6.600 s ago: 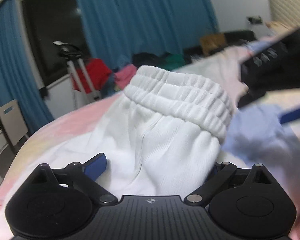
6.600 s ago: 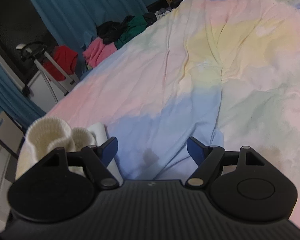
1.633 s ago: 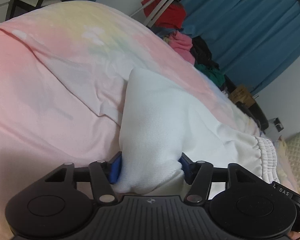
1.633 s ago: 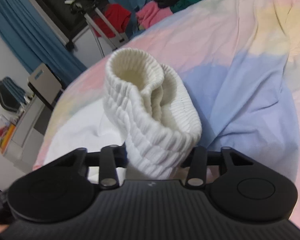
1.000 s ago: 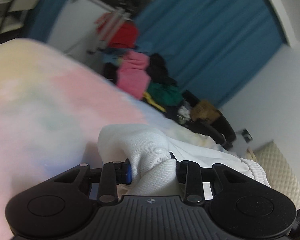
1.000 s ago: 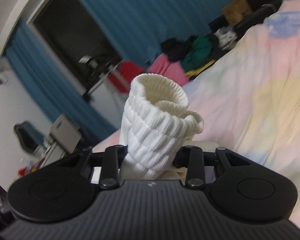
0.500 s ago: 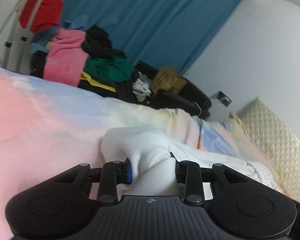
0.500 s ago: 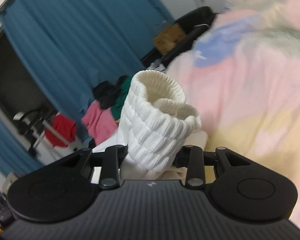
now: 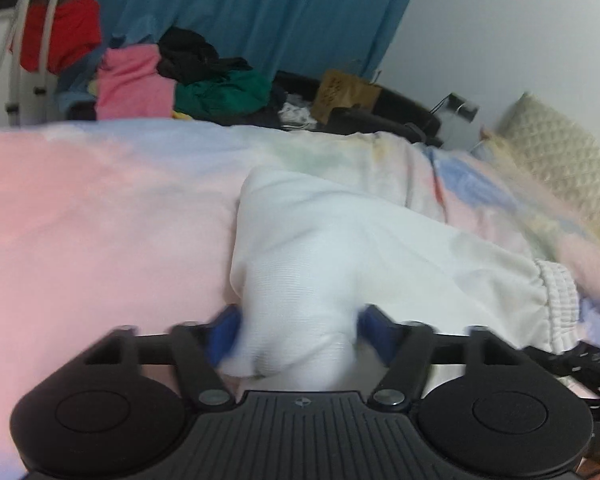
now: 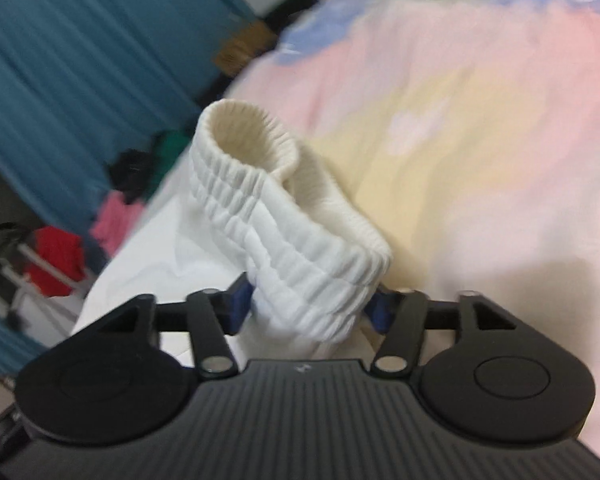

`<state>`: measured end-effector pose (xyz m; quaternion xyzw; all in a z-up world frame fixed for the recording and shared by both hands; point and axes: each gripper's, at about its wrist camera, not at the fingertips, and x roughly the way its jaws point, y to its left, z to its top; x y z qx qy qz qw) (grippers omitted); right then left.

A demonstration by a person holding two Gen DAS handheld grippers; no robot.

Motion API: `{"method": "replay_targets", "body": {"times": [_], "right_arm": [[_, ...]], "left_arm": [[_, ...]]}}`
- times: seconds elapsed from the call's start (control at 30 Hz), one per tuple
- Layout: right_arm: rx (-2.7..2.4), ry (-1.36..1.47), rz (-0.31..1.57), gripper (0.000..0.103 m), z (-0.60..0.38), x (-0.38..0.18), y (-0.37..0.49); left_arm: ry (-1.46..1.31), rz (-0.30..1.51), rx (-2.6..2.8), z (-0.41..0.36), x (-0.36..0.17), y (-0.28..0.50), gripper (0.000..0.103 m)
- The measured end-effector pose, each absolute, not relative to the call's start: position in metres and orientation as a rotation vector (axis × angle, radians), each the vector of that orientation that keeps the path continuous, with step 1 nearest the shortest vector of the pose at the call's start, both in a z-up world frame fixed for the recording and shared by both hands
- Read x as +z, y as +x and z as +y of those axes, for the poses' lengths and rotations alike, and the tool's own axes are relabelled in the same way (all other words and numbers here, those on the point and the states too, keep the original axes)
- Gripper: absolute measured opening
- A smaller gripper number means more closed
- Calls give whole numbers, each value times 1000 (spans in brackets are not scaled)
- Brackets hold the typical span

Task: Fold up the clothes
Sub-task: 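Open both grippers to release the folded sweatpants onto the bed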

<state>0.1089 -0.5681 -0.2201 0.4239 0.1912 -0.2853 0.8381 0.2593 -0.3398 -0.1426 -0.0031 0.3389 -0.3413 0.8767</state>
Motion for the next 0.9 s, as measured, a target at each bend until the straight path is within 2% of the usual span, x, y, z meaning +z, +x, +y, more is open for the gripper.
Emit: {"method": "replay_targets", "body": {"times": [0.1,0.17,0.3,0.37,0.4,0.43,0.67,0.9], "right_arm": [[-645,851,431,65,-559,-191,91],[-650,810,430,65,-555,-169,79],[-571,722,399,66,-538,-124,49],[-534,664,373,75,-526,-102,33],[-520,631,361,83,-520,-91,26],[-505,597,349,85,-513,-80,20],[-390,453,326,87,-464,-32,-26],[-353,321,276,87,-410,-27,-67]], "left_arm": [[84,668,-698,-343,-109,231,91],[94,625,-700,-337,-82,206,103],[123,539,-713,-323,-33,154,103],[128,500,-720,-315,-10,129,103],[123,482,-721,-310,0,116,103],[124,460,-719,-303,9,103,103],[138,392,-694,-259,52,16,103],[143,354,-666,-219,60,-49,103]]}}
